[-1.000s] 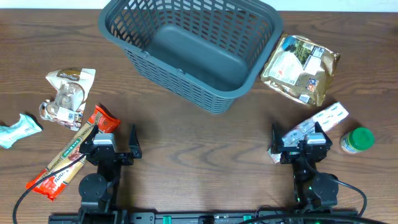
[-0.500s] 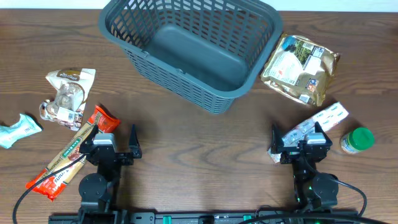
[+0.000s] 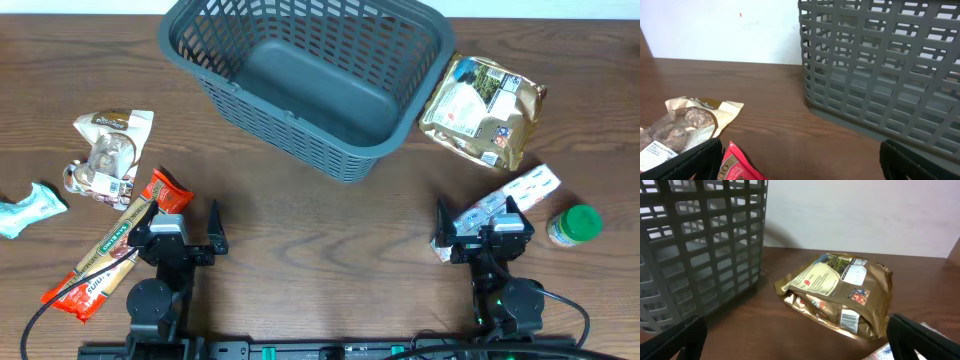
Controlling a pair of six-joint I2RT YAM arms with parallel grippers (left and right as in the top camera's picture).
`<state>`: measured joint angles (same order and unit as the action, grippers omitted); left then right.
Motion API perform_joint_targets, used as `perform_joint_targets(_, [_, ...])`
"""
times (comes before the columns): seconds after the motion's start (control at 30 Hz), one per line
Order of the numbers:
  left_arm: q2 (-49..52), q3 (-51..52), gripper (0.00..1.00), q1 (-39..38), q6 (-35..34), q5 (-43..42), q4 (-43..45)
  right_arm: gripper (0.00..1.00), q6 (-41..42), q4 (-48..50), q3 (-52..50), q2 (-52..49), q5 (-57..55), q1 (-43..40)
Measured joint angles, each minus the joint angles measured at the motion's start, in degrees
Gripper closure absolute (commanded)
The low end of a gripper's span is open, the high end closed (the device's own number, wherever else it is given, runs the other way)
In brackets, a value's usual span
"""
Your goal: Pack container
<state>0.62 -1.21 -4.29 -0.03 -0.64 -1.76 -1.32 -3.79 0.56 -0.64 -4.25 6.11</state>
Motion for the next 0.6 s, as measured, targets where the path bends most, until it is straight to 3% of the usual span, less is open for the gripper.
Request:
perform_joint_targets(0.43, [0.0,0.0,0.02,0.0,0.0,0.0,0.1,0.01,1.3,-0.1,0.0,-0.2,1.1,0.0])
perform_joint_targets(0.6, [0.0,-0.7,0.01,0.0,-3.9,-0.1,-1.3,0.01,8.9,0.4,0.0,-2.3,1.7,0.0])
